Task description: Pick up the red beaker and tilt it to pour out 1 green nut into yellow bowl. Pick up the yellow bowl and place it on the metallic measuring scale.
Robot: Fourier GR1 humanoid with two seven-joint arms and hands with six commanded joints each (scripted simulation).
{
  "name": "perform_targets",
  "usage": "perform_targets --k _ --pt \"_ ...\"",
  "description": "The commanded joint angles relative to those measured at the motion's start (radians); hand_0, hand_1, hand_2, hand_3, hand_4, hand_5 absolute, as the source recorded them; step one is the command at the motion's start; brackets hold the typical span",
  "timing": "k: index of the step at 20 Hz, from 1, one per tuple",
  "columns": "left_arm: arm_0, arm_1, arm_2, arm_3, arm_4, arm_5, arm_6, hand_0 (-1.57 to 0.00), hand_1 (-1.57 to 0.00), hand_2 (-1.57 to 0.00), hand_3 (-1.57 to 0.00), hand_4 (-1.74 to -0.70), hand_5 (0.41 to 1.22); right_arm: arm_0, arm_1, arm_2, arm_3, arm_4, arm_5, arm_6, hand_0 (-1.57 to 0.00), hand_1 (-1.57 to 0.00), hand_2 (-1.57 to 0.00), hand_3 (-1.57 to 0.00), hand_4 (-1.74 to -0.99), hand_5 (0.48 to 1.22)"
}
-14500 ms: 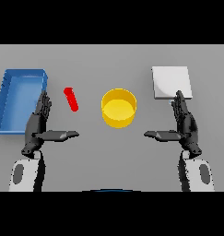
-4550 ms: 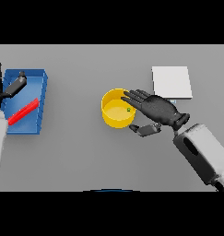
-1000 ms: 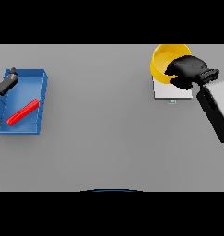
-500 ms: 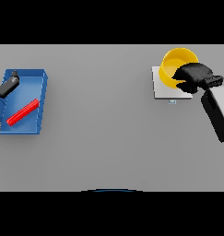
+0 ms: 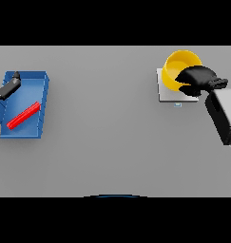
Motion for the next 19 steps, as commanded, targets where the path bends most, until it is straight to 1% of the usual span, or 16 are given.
perform_targets --k 1,2,3,4,5,6,7,8,9,10,11,13,18,19 --pt "0.001 0.000 -0.002 0.000 -0.003 0.001 0.003 0.00 0.00 0.00 0.00 -0.72 0.668 0.004 -0.004 0.002 -0.007 -0.001 0.006 -0.006 -1.23 -1.10 -1.09 -0.89 -1.657 1.149" --pt "-0.007 -0.007 -0.004 0.005 -0.003 0.003 0.009 0.00 0.00 0.00 0.00 -0.72 0.668 0.008 -0.004 0.006 -0.014 0.004 0.007 0.003 -0.99 -0.88 -0.92 -0.80 -1.629 1.080" --pt "0.000 -0.014 -0.009 0.003 -0.006 0.006 0.006 0.00 0.00 0.00 0.00 -0.72 0.667 0.002 -0.015 0.012 -0.017 0.010 0.026 0.001 -0.79 -0.71 -0.78 -0.72 -1.609 1.029" --pt "0.002 -0.012 -0.008 0.006 -0.011 0.011 0.009 0.00 0.00 0.00 0.00 -0.72 0.666 0.001 -0.014 0.018 -0.014 0.018 0.027 0.015 -0.63 -0.56 -0.66 -0.66 -1.593 0.987" --pt "-0.006 -0.011 -0.003 0.016 -0.009 0.016 0.008 0.00 0.00 0.00 0.00 -0.72 0.663 -0.004 -0.013 0.027 -0.001 0.029 0.018 -0.002 -0.51 -0.45 -0.55 -0.60 -1.579 0.955" --pt "-0.013 -0.007 0.000 0.026 -0.008 0.015 0.005 0.00 0.00 0.00 0.00 -0.72 0.663 0.000 -0.013 0.034 0.000 0.031 0.020 -0.018 -0.41 -0.36 -0.46 -0.55 -1.567 0.929" --pt "-0.012 -0.003 0.003 0.026 -0.006 0.014 0.001 0.00 0.00 0.00 0.00 -0.72 0.662 0.003 -0.013 0.037 -0.010 0.033 0.020 -0.022 -0.32 -0.29 -0.38 -0.51 -1.560 0.909" --pt "-0.013 -0.001 0.002 0.027 -0.006 0.010 0.005 0.00 0.00 0.00 0.00 -0.72 0.663 0.000 -0.013 0.040 -0.010 0.035 0.015 -0.035 -0.26 -0.23 -0.30 -0.46 -1.554 0.891" --pt "-0.014 -0.003 0.003 0.023 -0.002 0.006 0.005 0.00 0.00 0.00 0.00 -0.72 0.664 -0.001 -0.005 0.040 -0.014 0.036 0.013 -0.021 -0.21 -0.18 -0.24 -0.43 -1.552 0.876" --pt "-0.024 -0.004 0.001 0.041 -0.007 0.011 0.004 0.00 0.00 0.00 0.00 -0.72 0.664 -0.006 -0.004 0.032 -0.010 0.027 0.009 -0.033 -0.17 -0.15 -0.19 -0.39 -1.546 0.856" --pt "-0.034 -0.001 0.001 0.055 -0.009 0.014 -0.011 0.00 0.00 0.00 0.00 -0.72 0.664 -0.012 -0.002 0.030 0.007 0.029 -0.003 -0.042 -0.13 -0.12 -0.16 -0.36 -1.542 0.838" --pt "-0.023 -0.008 -0.003 0.040 -0.010 0.016 -0.008 0.00 0.00 0.00 0.00 -0.73 0.665 0.000 -0.007 0.029 0.011 0.027 -0.008 -0.056 -0.08 -0.07 -0.10 -0.30 -1.530 0.809" --pt "-0.022 -0.007 -0.004 0.032 -0.009 0.010 0.001 0.00 0.00 0.00 0.00 -0.72 0.665 -0.009 0.000 0.026 0.033 0.030 0.010 -0.008 -0.03 -0.02 -0.03 -0.17 -1.491 0.752" --pt "-0.016 -0.011 -0.008 0.032 -0.011 0.011 0.005 0.00 0.00 0.00 0.00 -0.73 0.665 -0.011 -0.008 0.025 0.028 0.027 0.026 -0.009 -0.02 -0.02 -0.03 -0.15 -1.478 0.738"
